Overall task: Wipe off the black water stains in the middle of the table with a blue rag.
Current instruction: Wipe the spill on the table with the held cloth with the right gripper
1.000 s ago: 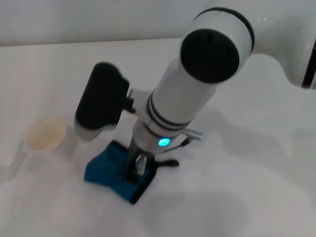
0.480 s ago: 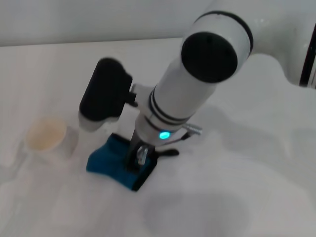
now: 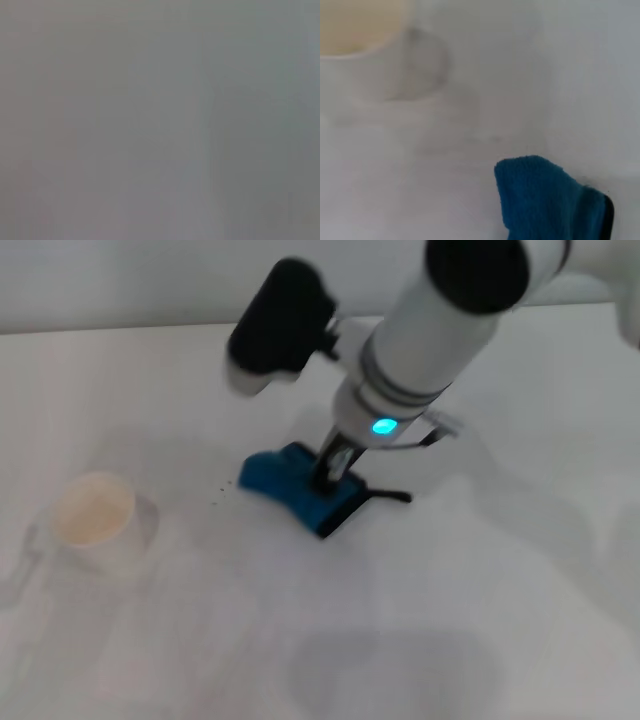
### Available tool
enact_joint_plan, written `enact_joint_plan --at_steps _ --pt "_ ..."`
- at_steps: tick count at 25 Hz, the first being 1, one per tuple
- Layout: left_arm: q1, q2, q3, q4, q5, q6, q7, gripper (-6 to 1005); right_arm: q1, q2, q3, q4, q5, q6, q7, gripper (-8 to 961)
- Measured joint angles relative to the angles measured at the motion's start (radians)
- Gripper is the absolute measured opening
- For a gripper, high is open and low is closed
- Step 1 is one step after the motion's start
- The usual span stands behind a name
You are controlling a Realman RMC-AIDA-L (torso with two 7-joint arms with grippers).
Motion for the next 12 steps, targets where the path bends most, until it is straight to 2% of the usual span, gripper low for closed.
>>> enact_joint_plan --at_steps 6,12 --pt "-0.007 0.003 0.000 -0.002 -0.038 -0.002 -0.003 880 -0.069 -0.003 0.190 -0.007 -0.144 0.087 -0.038 85" --pt "-0.014 0.005 0.000 -0.018 -0.051 -0.003 -0.005 882 -0.115 -0.007 0.324 -0.011 -0.276 0.172 -0.061 91"
